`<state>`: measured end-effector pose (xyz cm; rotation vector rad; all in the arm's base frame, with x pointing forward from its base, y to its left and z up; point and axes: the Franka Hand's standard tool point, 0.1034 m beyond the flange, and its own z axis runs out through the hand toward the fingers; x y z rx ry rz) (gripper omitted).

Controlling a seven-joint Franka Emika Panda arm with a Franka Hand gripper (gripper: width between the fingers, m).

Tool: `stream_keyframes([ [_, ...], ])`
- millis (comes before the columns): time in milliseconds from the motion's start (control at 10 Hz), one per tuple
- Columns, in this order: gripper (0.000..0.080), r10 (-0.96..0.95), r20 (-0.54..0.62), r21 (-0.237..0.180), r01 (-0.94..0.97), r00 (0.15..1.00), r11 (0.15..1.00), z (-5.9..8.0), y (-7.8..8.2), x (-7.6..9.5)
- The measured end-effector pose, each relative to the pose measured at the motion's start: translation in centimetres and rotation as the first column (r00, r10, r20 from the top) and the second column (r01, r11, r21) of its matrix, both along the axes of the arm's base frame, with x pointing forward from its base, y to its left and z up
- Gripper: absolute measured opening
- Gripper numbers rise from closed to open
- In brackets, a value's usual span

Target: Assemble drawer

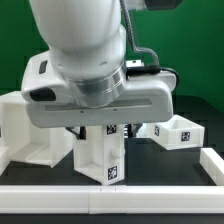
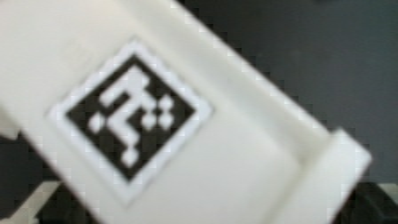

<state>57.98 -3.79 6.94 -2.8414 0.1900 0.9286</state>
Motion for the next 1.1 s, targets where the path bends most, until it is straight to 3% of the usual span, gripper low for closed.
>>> stream_keyframes([
  [300, 0.0649, -0.016, -0.047, -0.005, 0.016, 0.999, 1.000, -0.70, 0.16, -0.96],
  [400, 0.0507, -0.015, -0.047, -0.005, 0.015, 0.999, 1.000, -0.73, 0.17, -0.98],
  [500, 0.0507, -0.015, -0.047, -0.005, 0.015, 0.999, 1.000, -0.73, 0.18, -0.98],
  [700, 0.0227, -0.013, -0.046, -0.003, 0.013, 0.999, 1.000, -0.67, 0.23, -0.95],
  [800, 0.0227, -0.013, -0.046, -0.003, 0.013, 0.999, 1.000, -0.66, 0.24, -0.95],
  [900, 0.0062, -0.012, -0.047, -0.003, 0.012, 0.999, 1.000, -0.63, 0.25, -0.96],
  [1100, 0.0037, -0.012, -0.046, -0.003, 0.012, 0.999, 1.000, -0.62, 0.25, -0.95],
])
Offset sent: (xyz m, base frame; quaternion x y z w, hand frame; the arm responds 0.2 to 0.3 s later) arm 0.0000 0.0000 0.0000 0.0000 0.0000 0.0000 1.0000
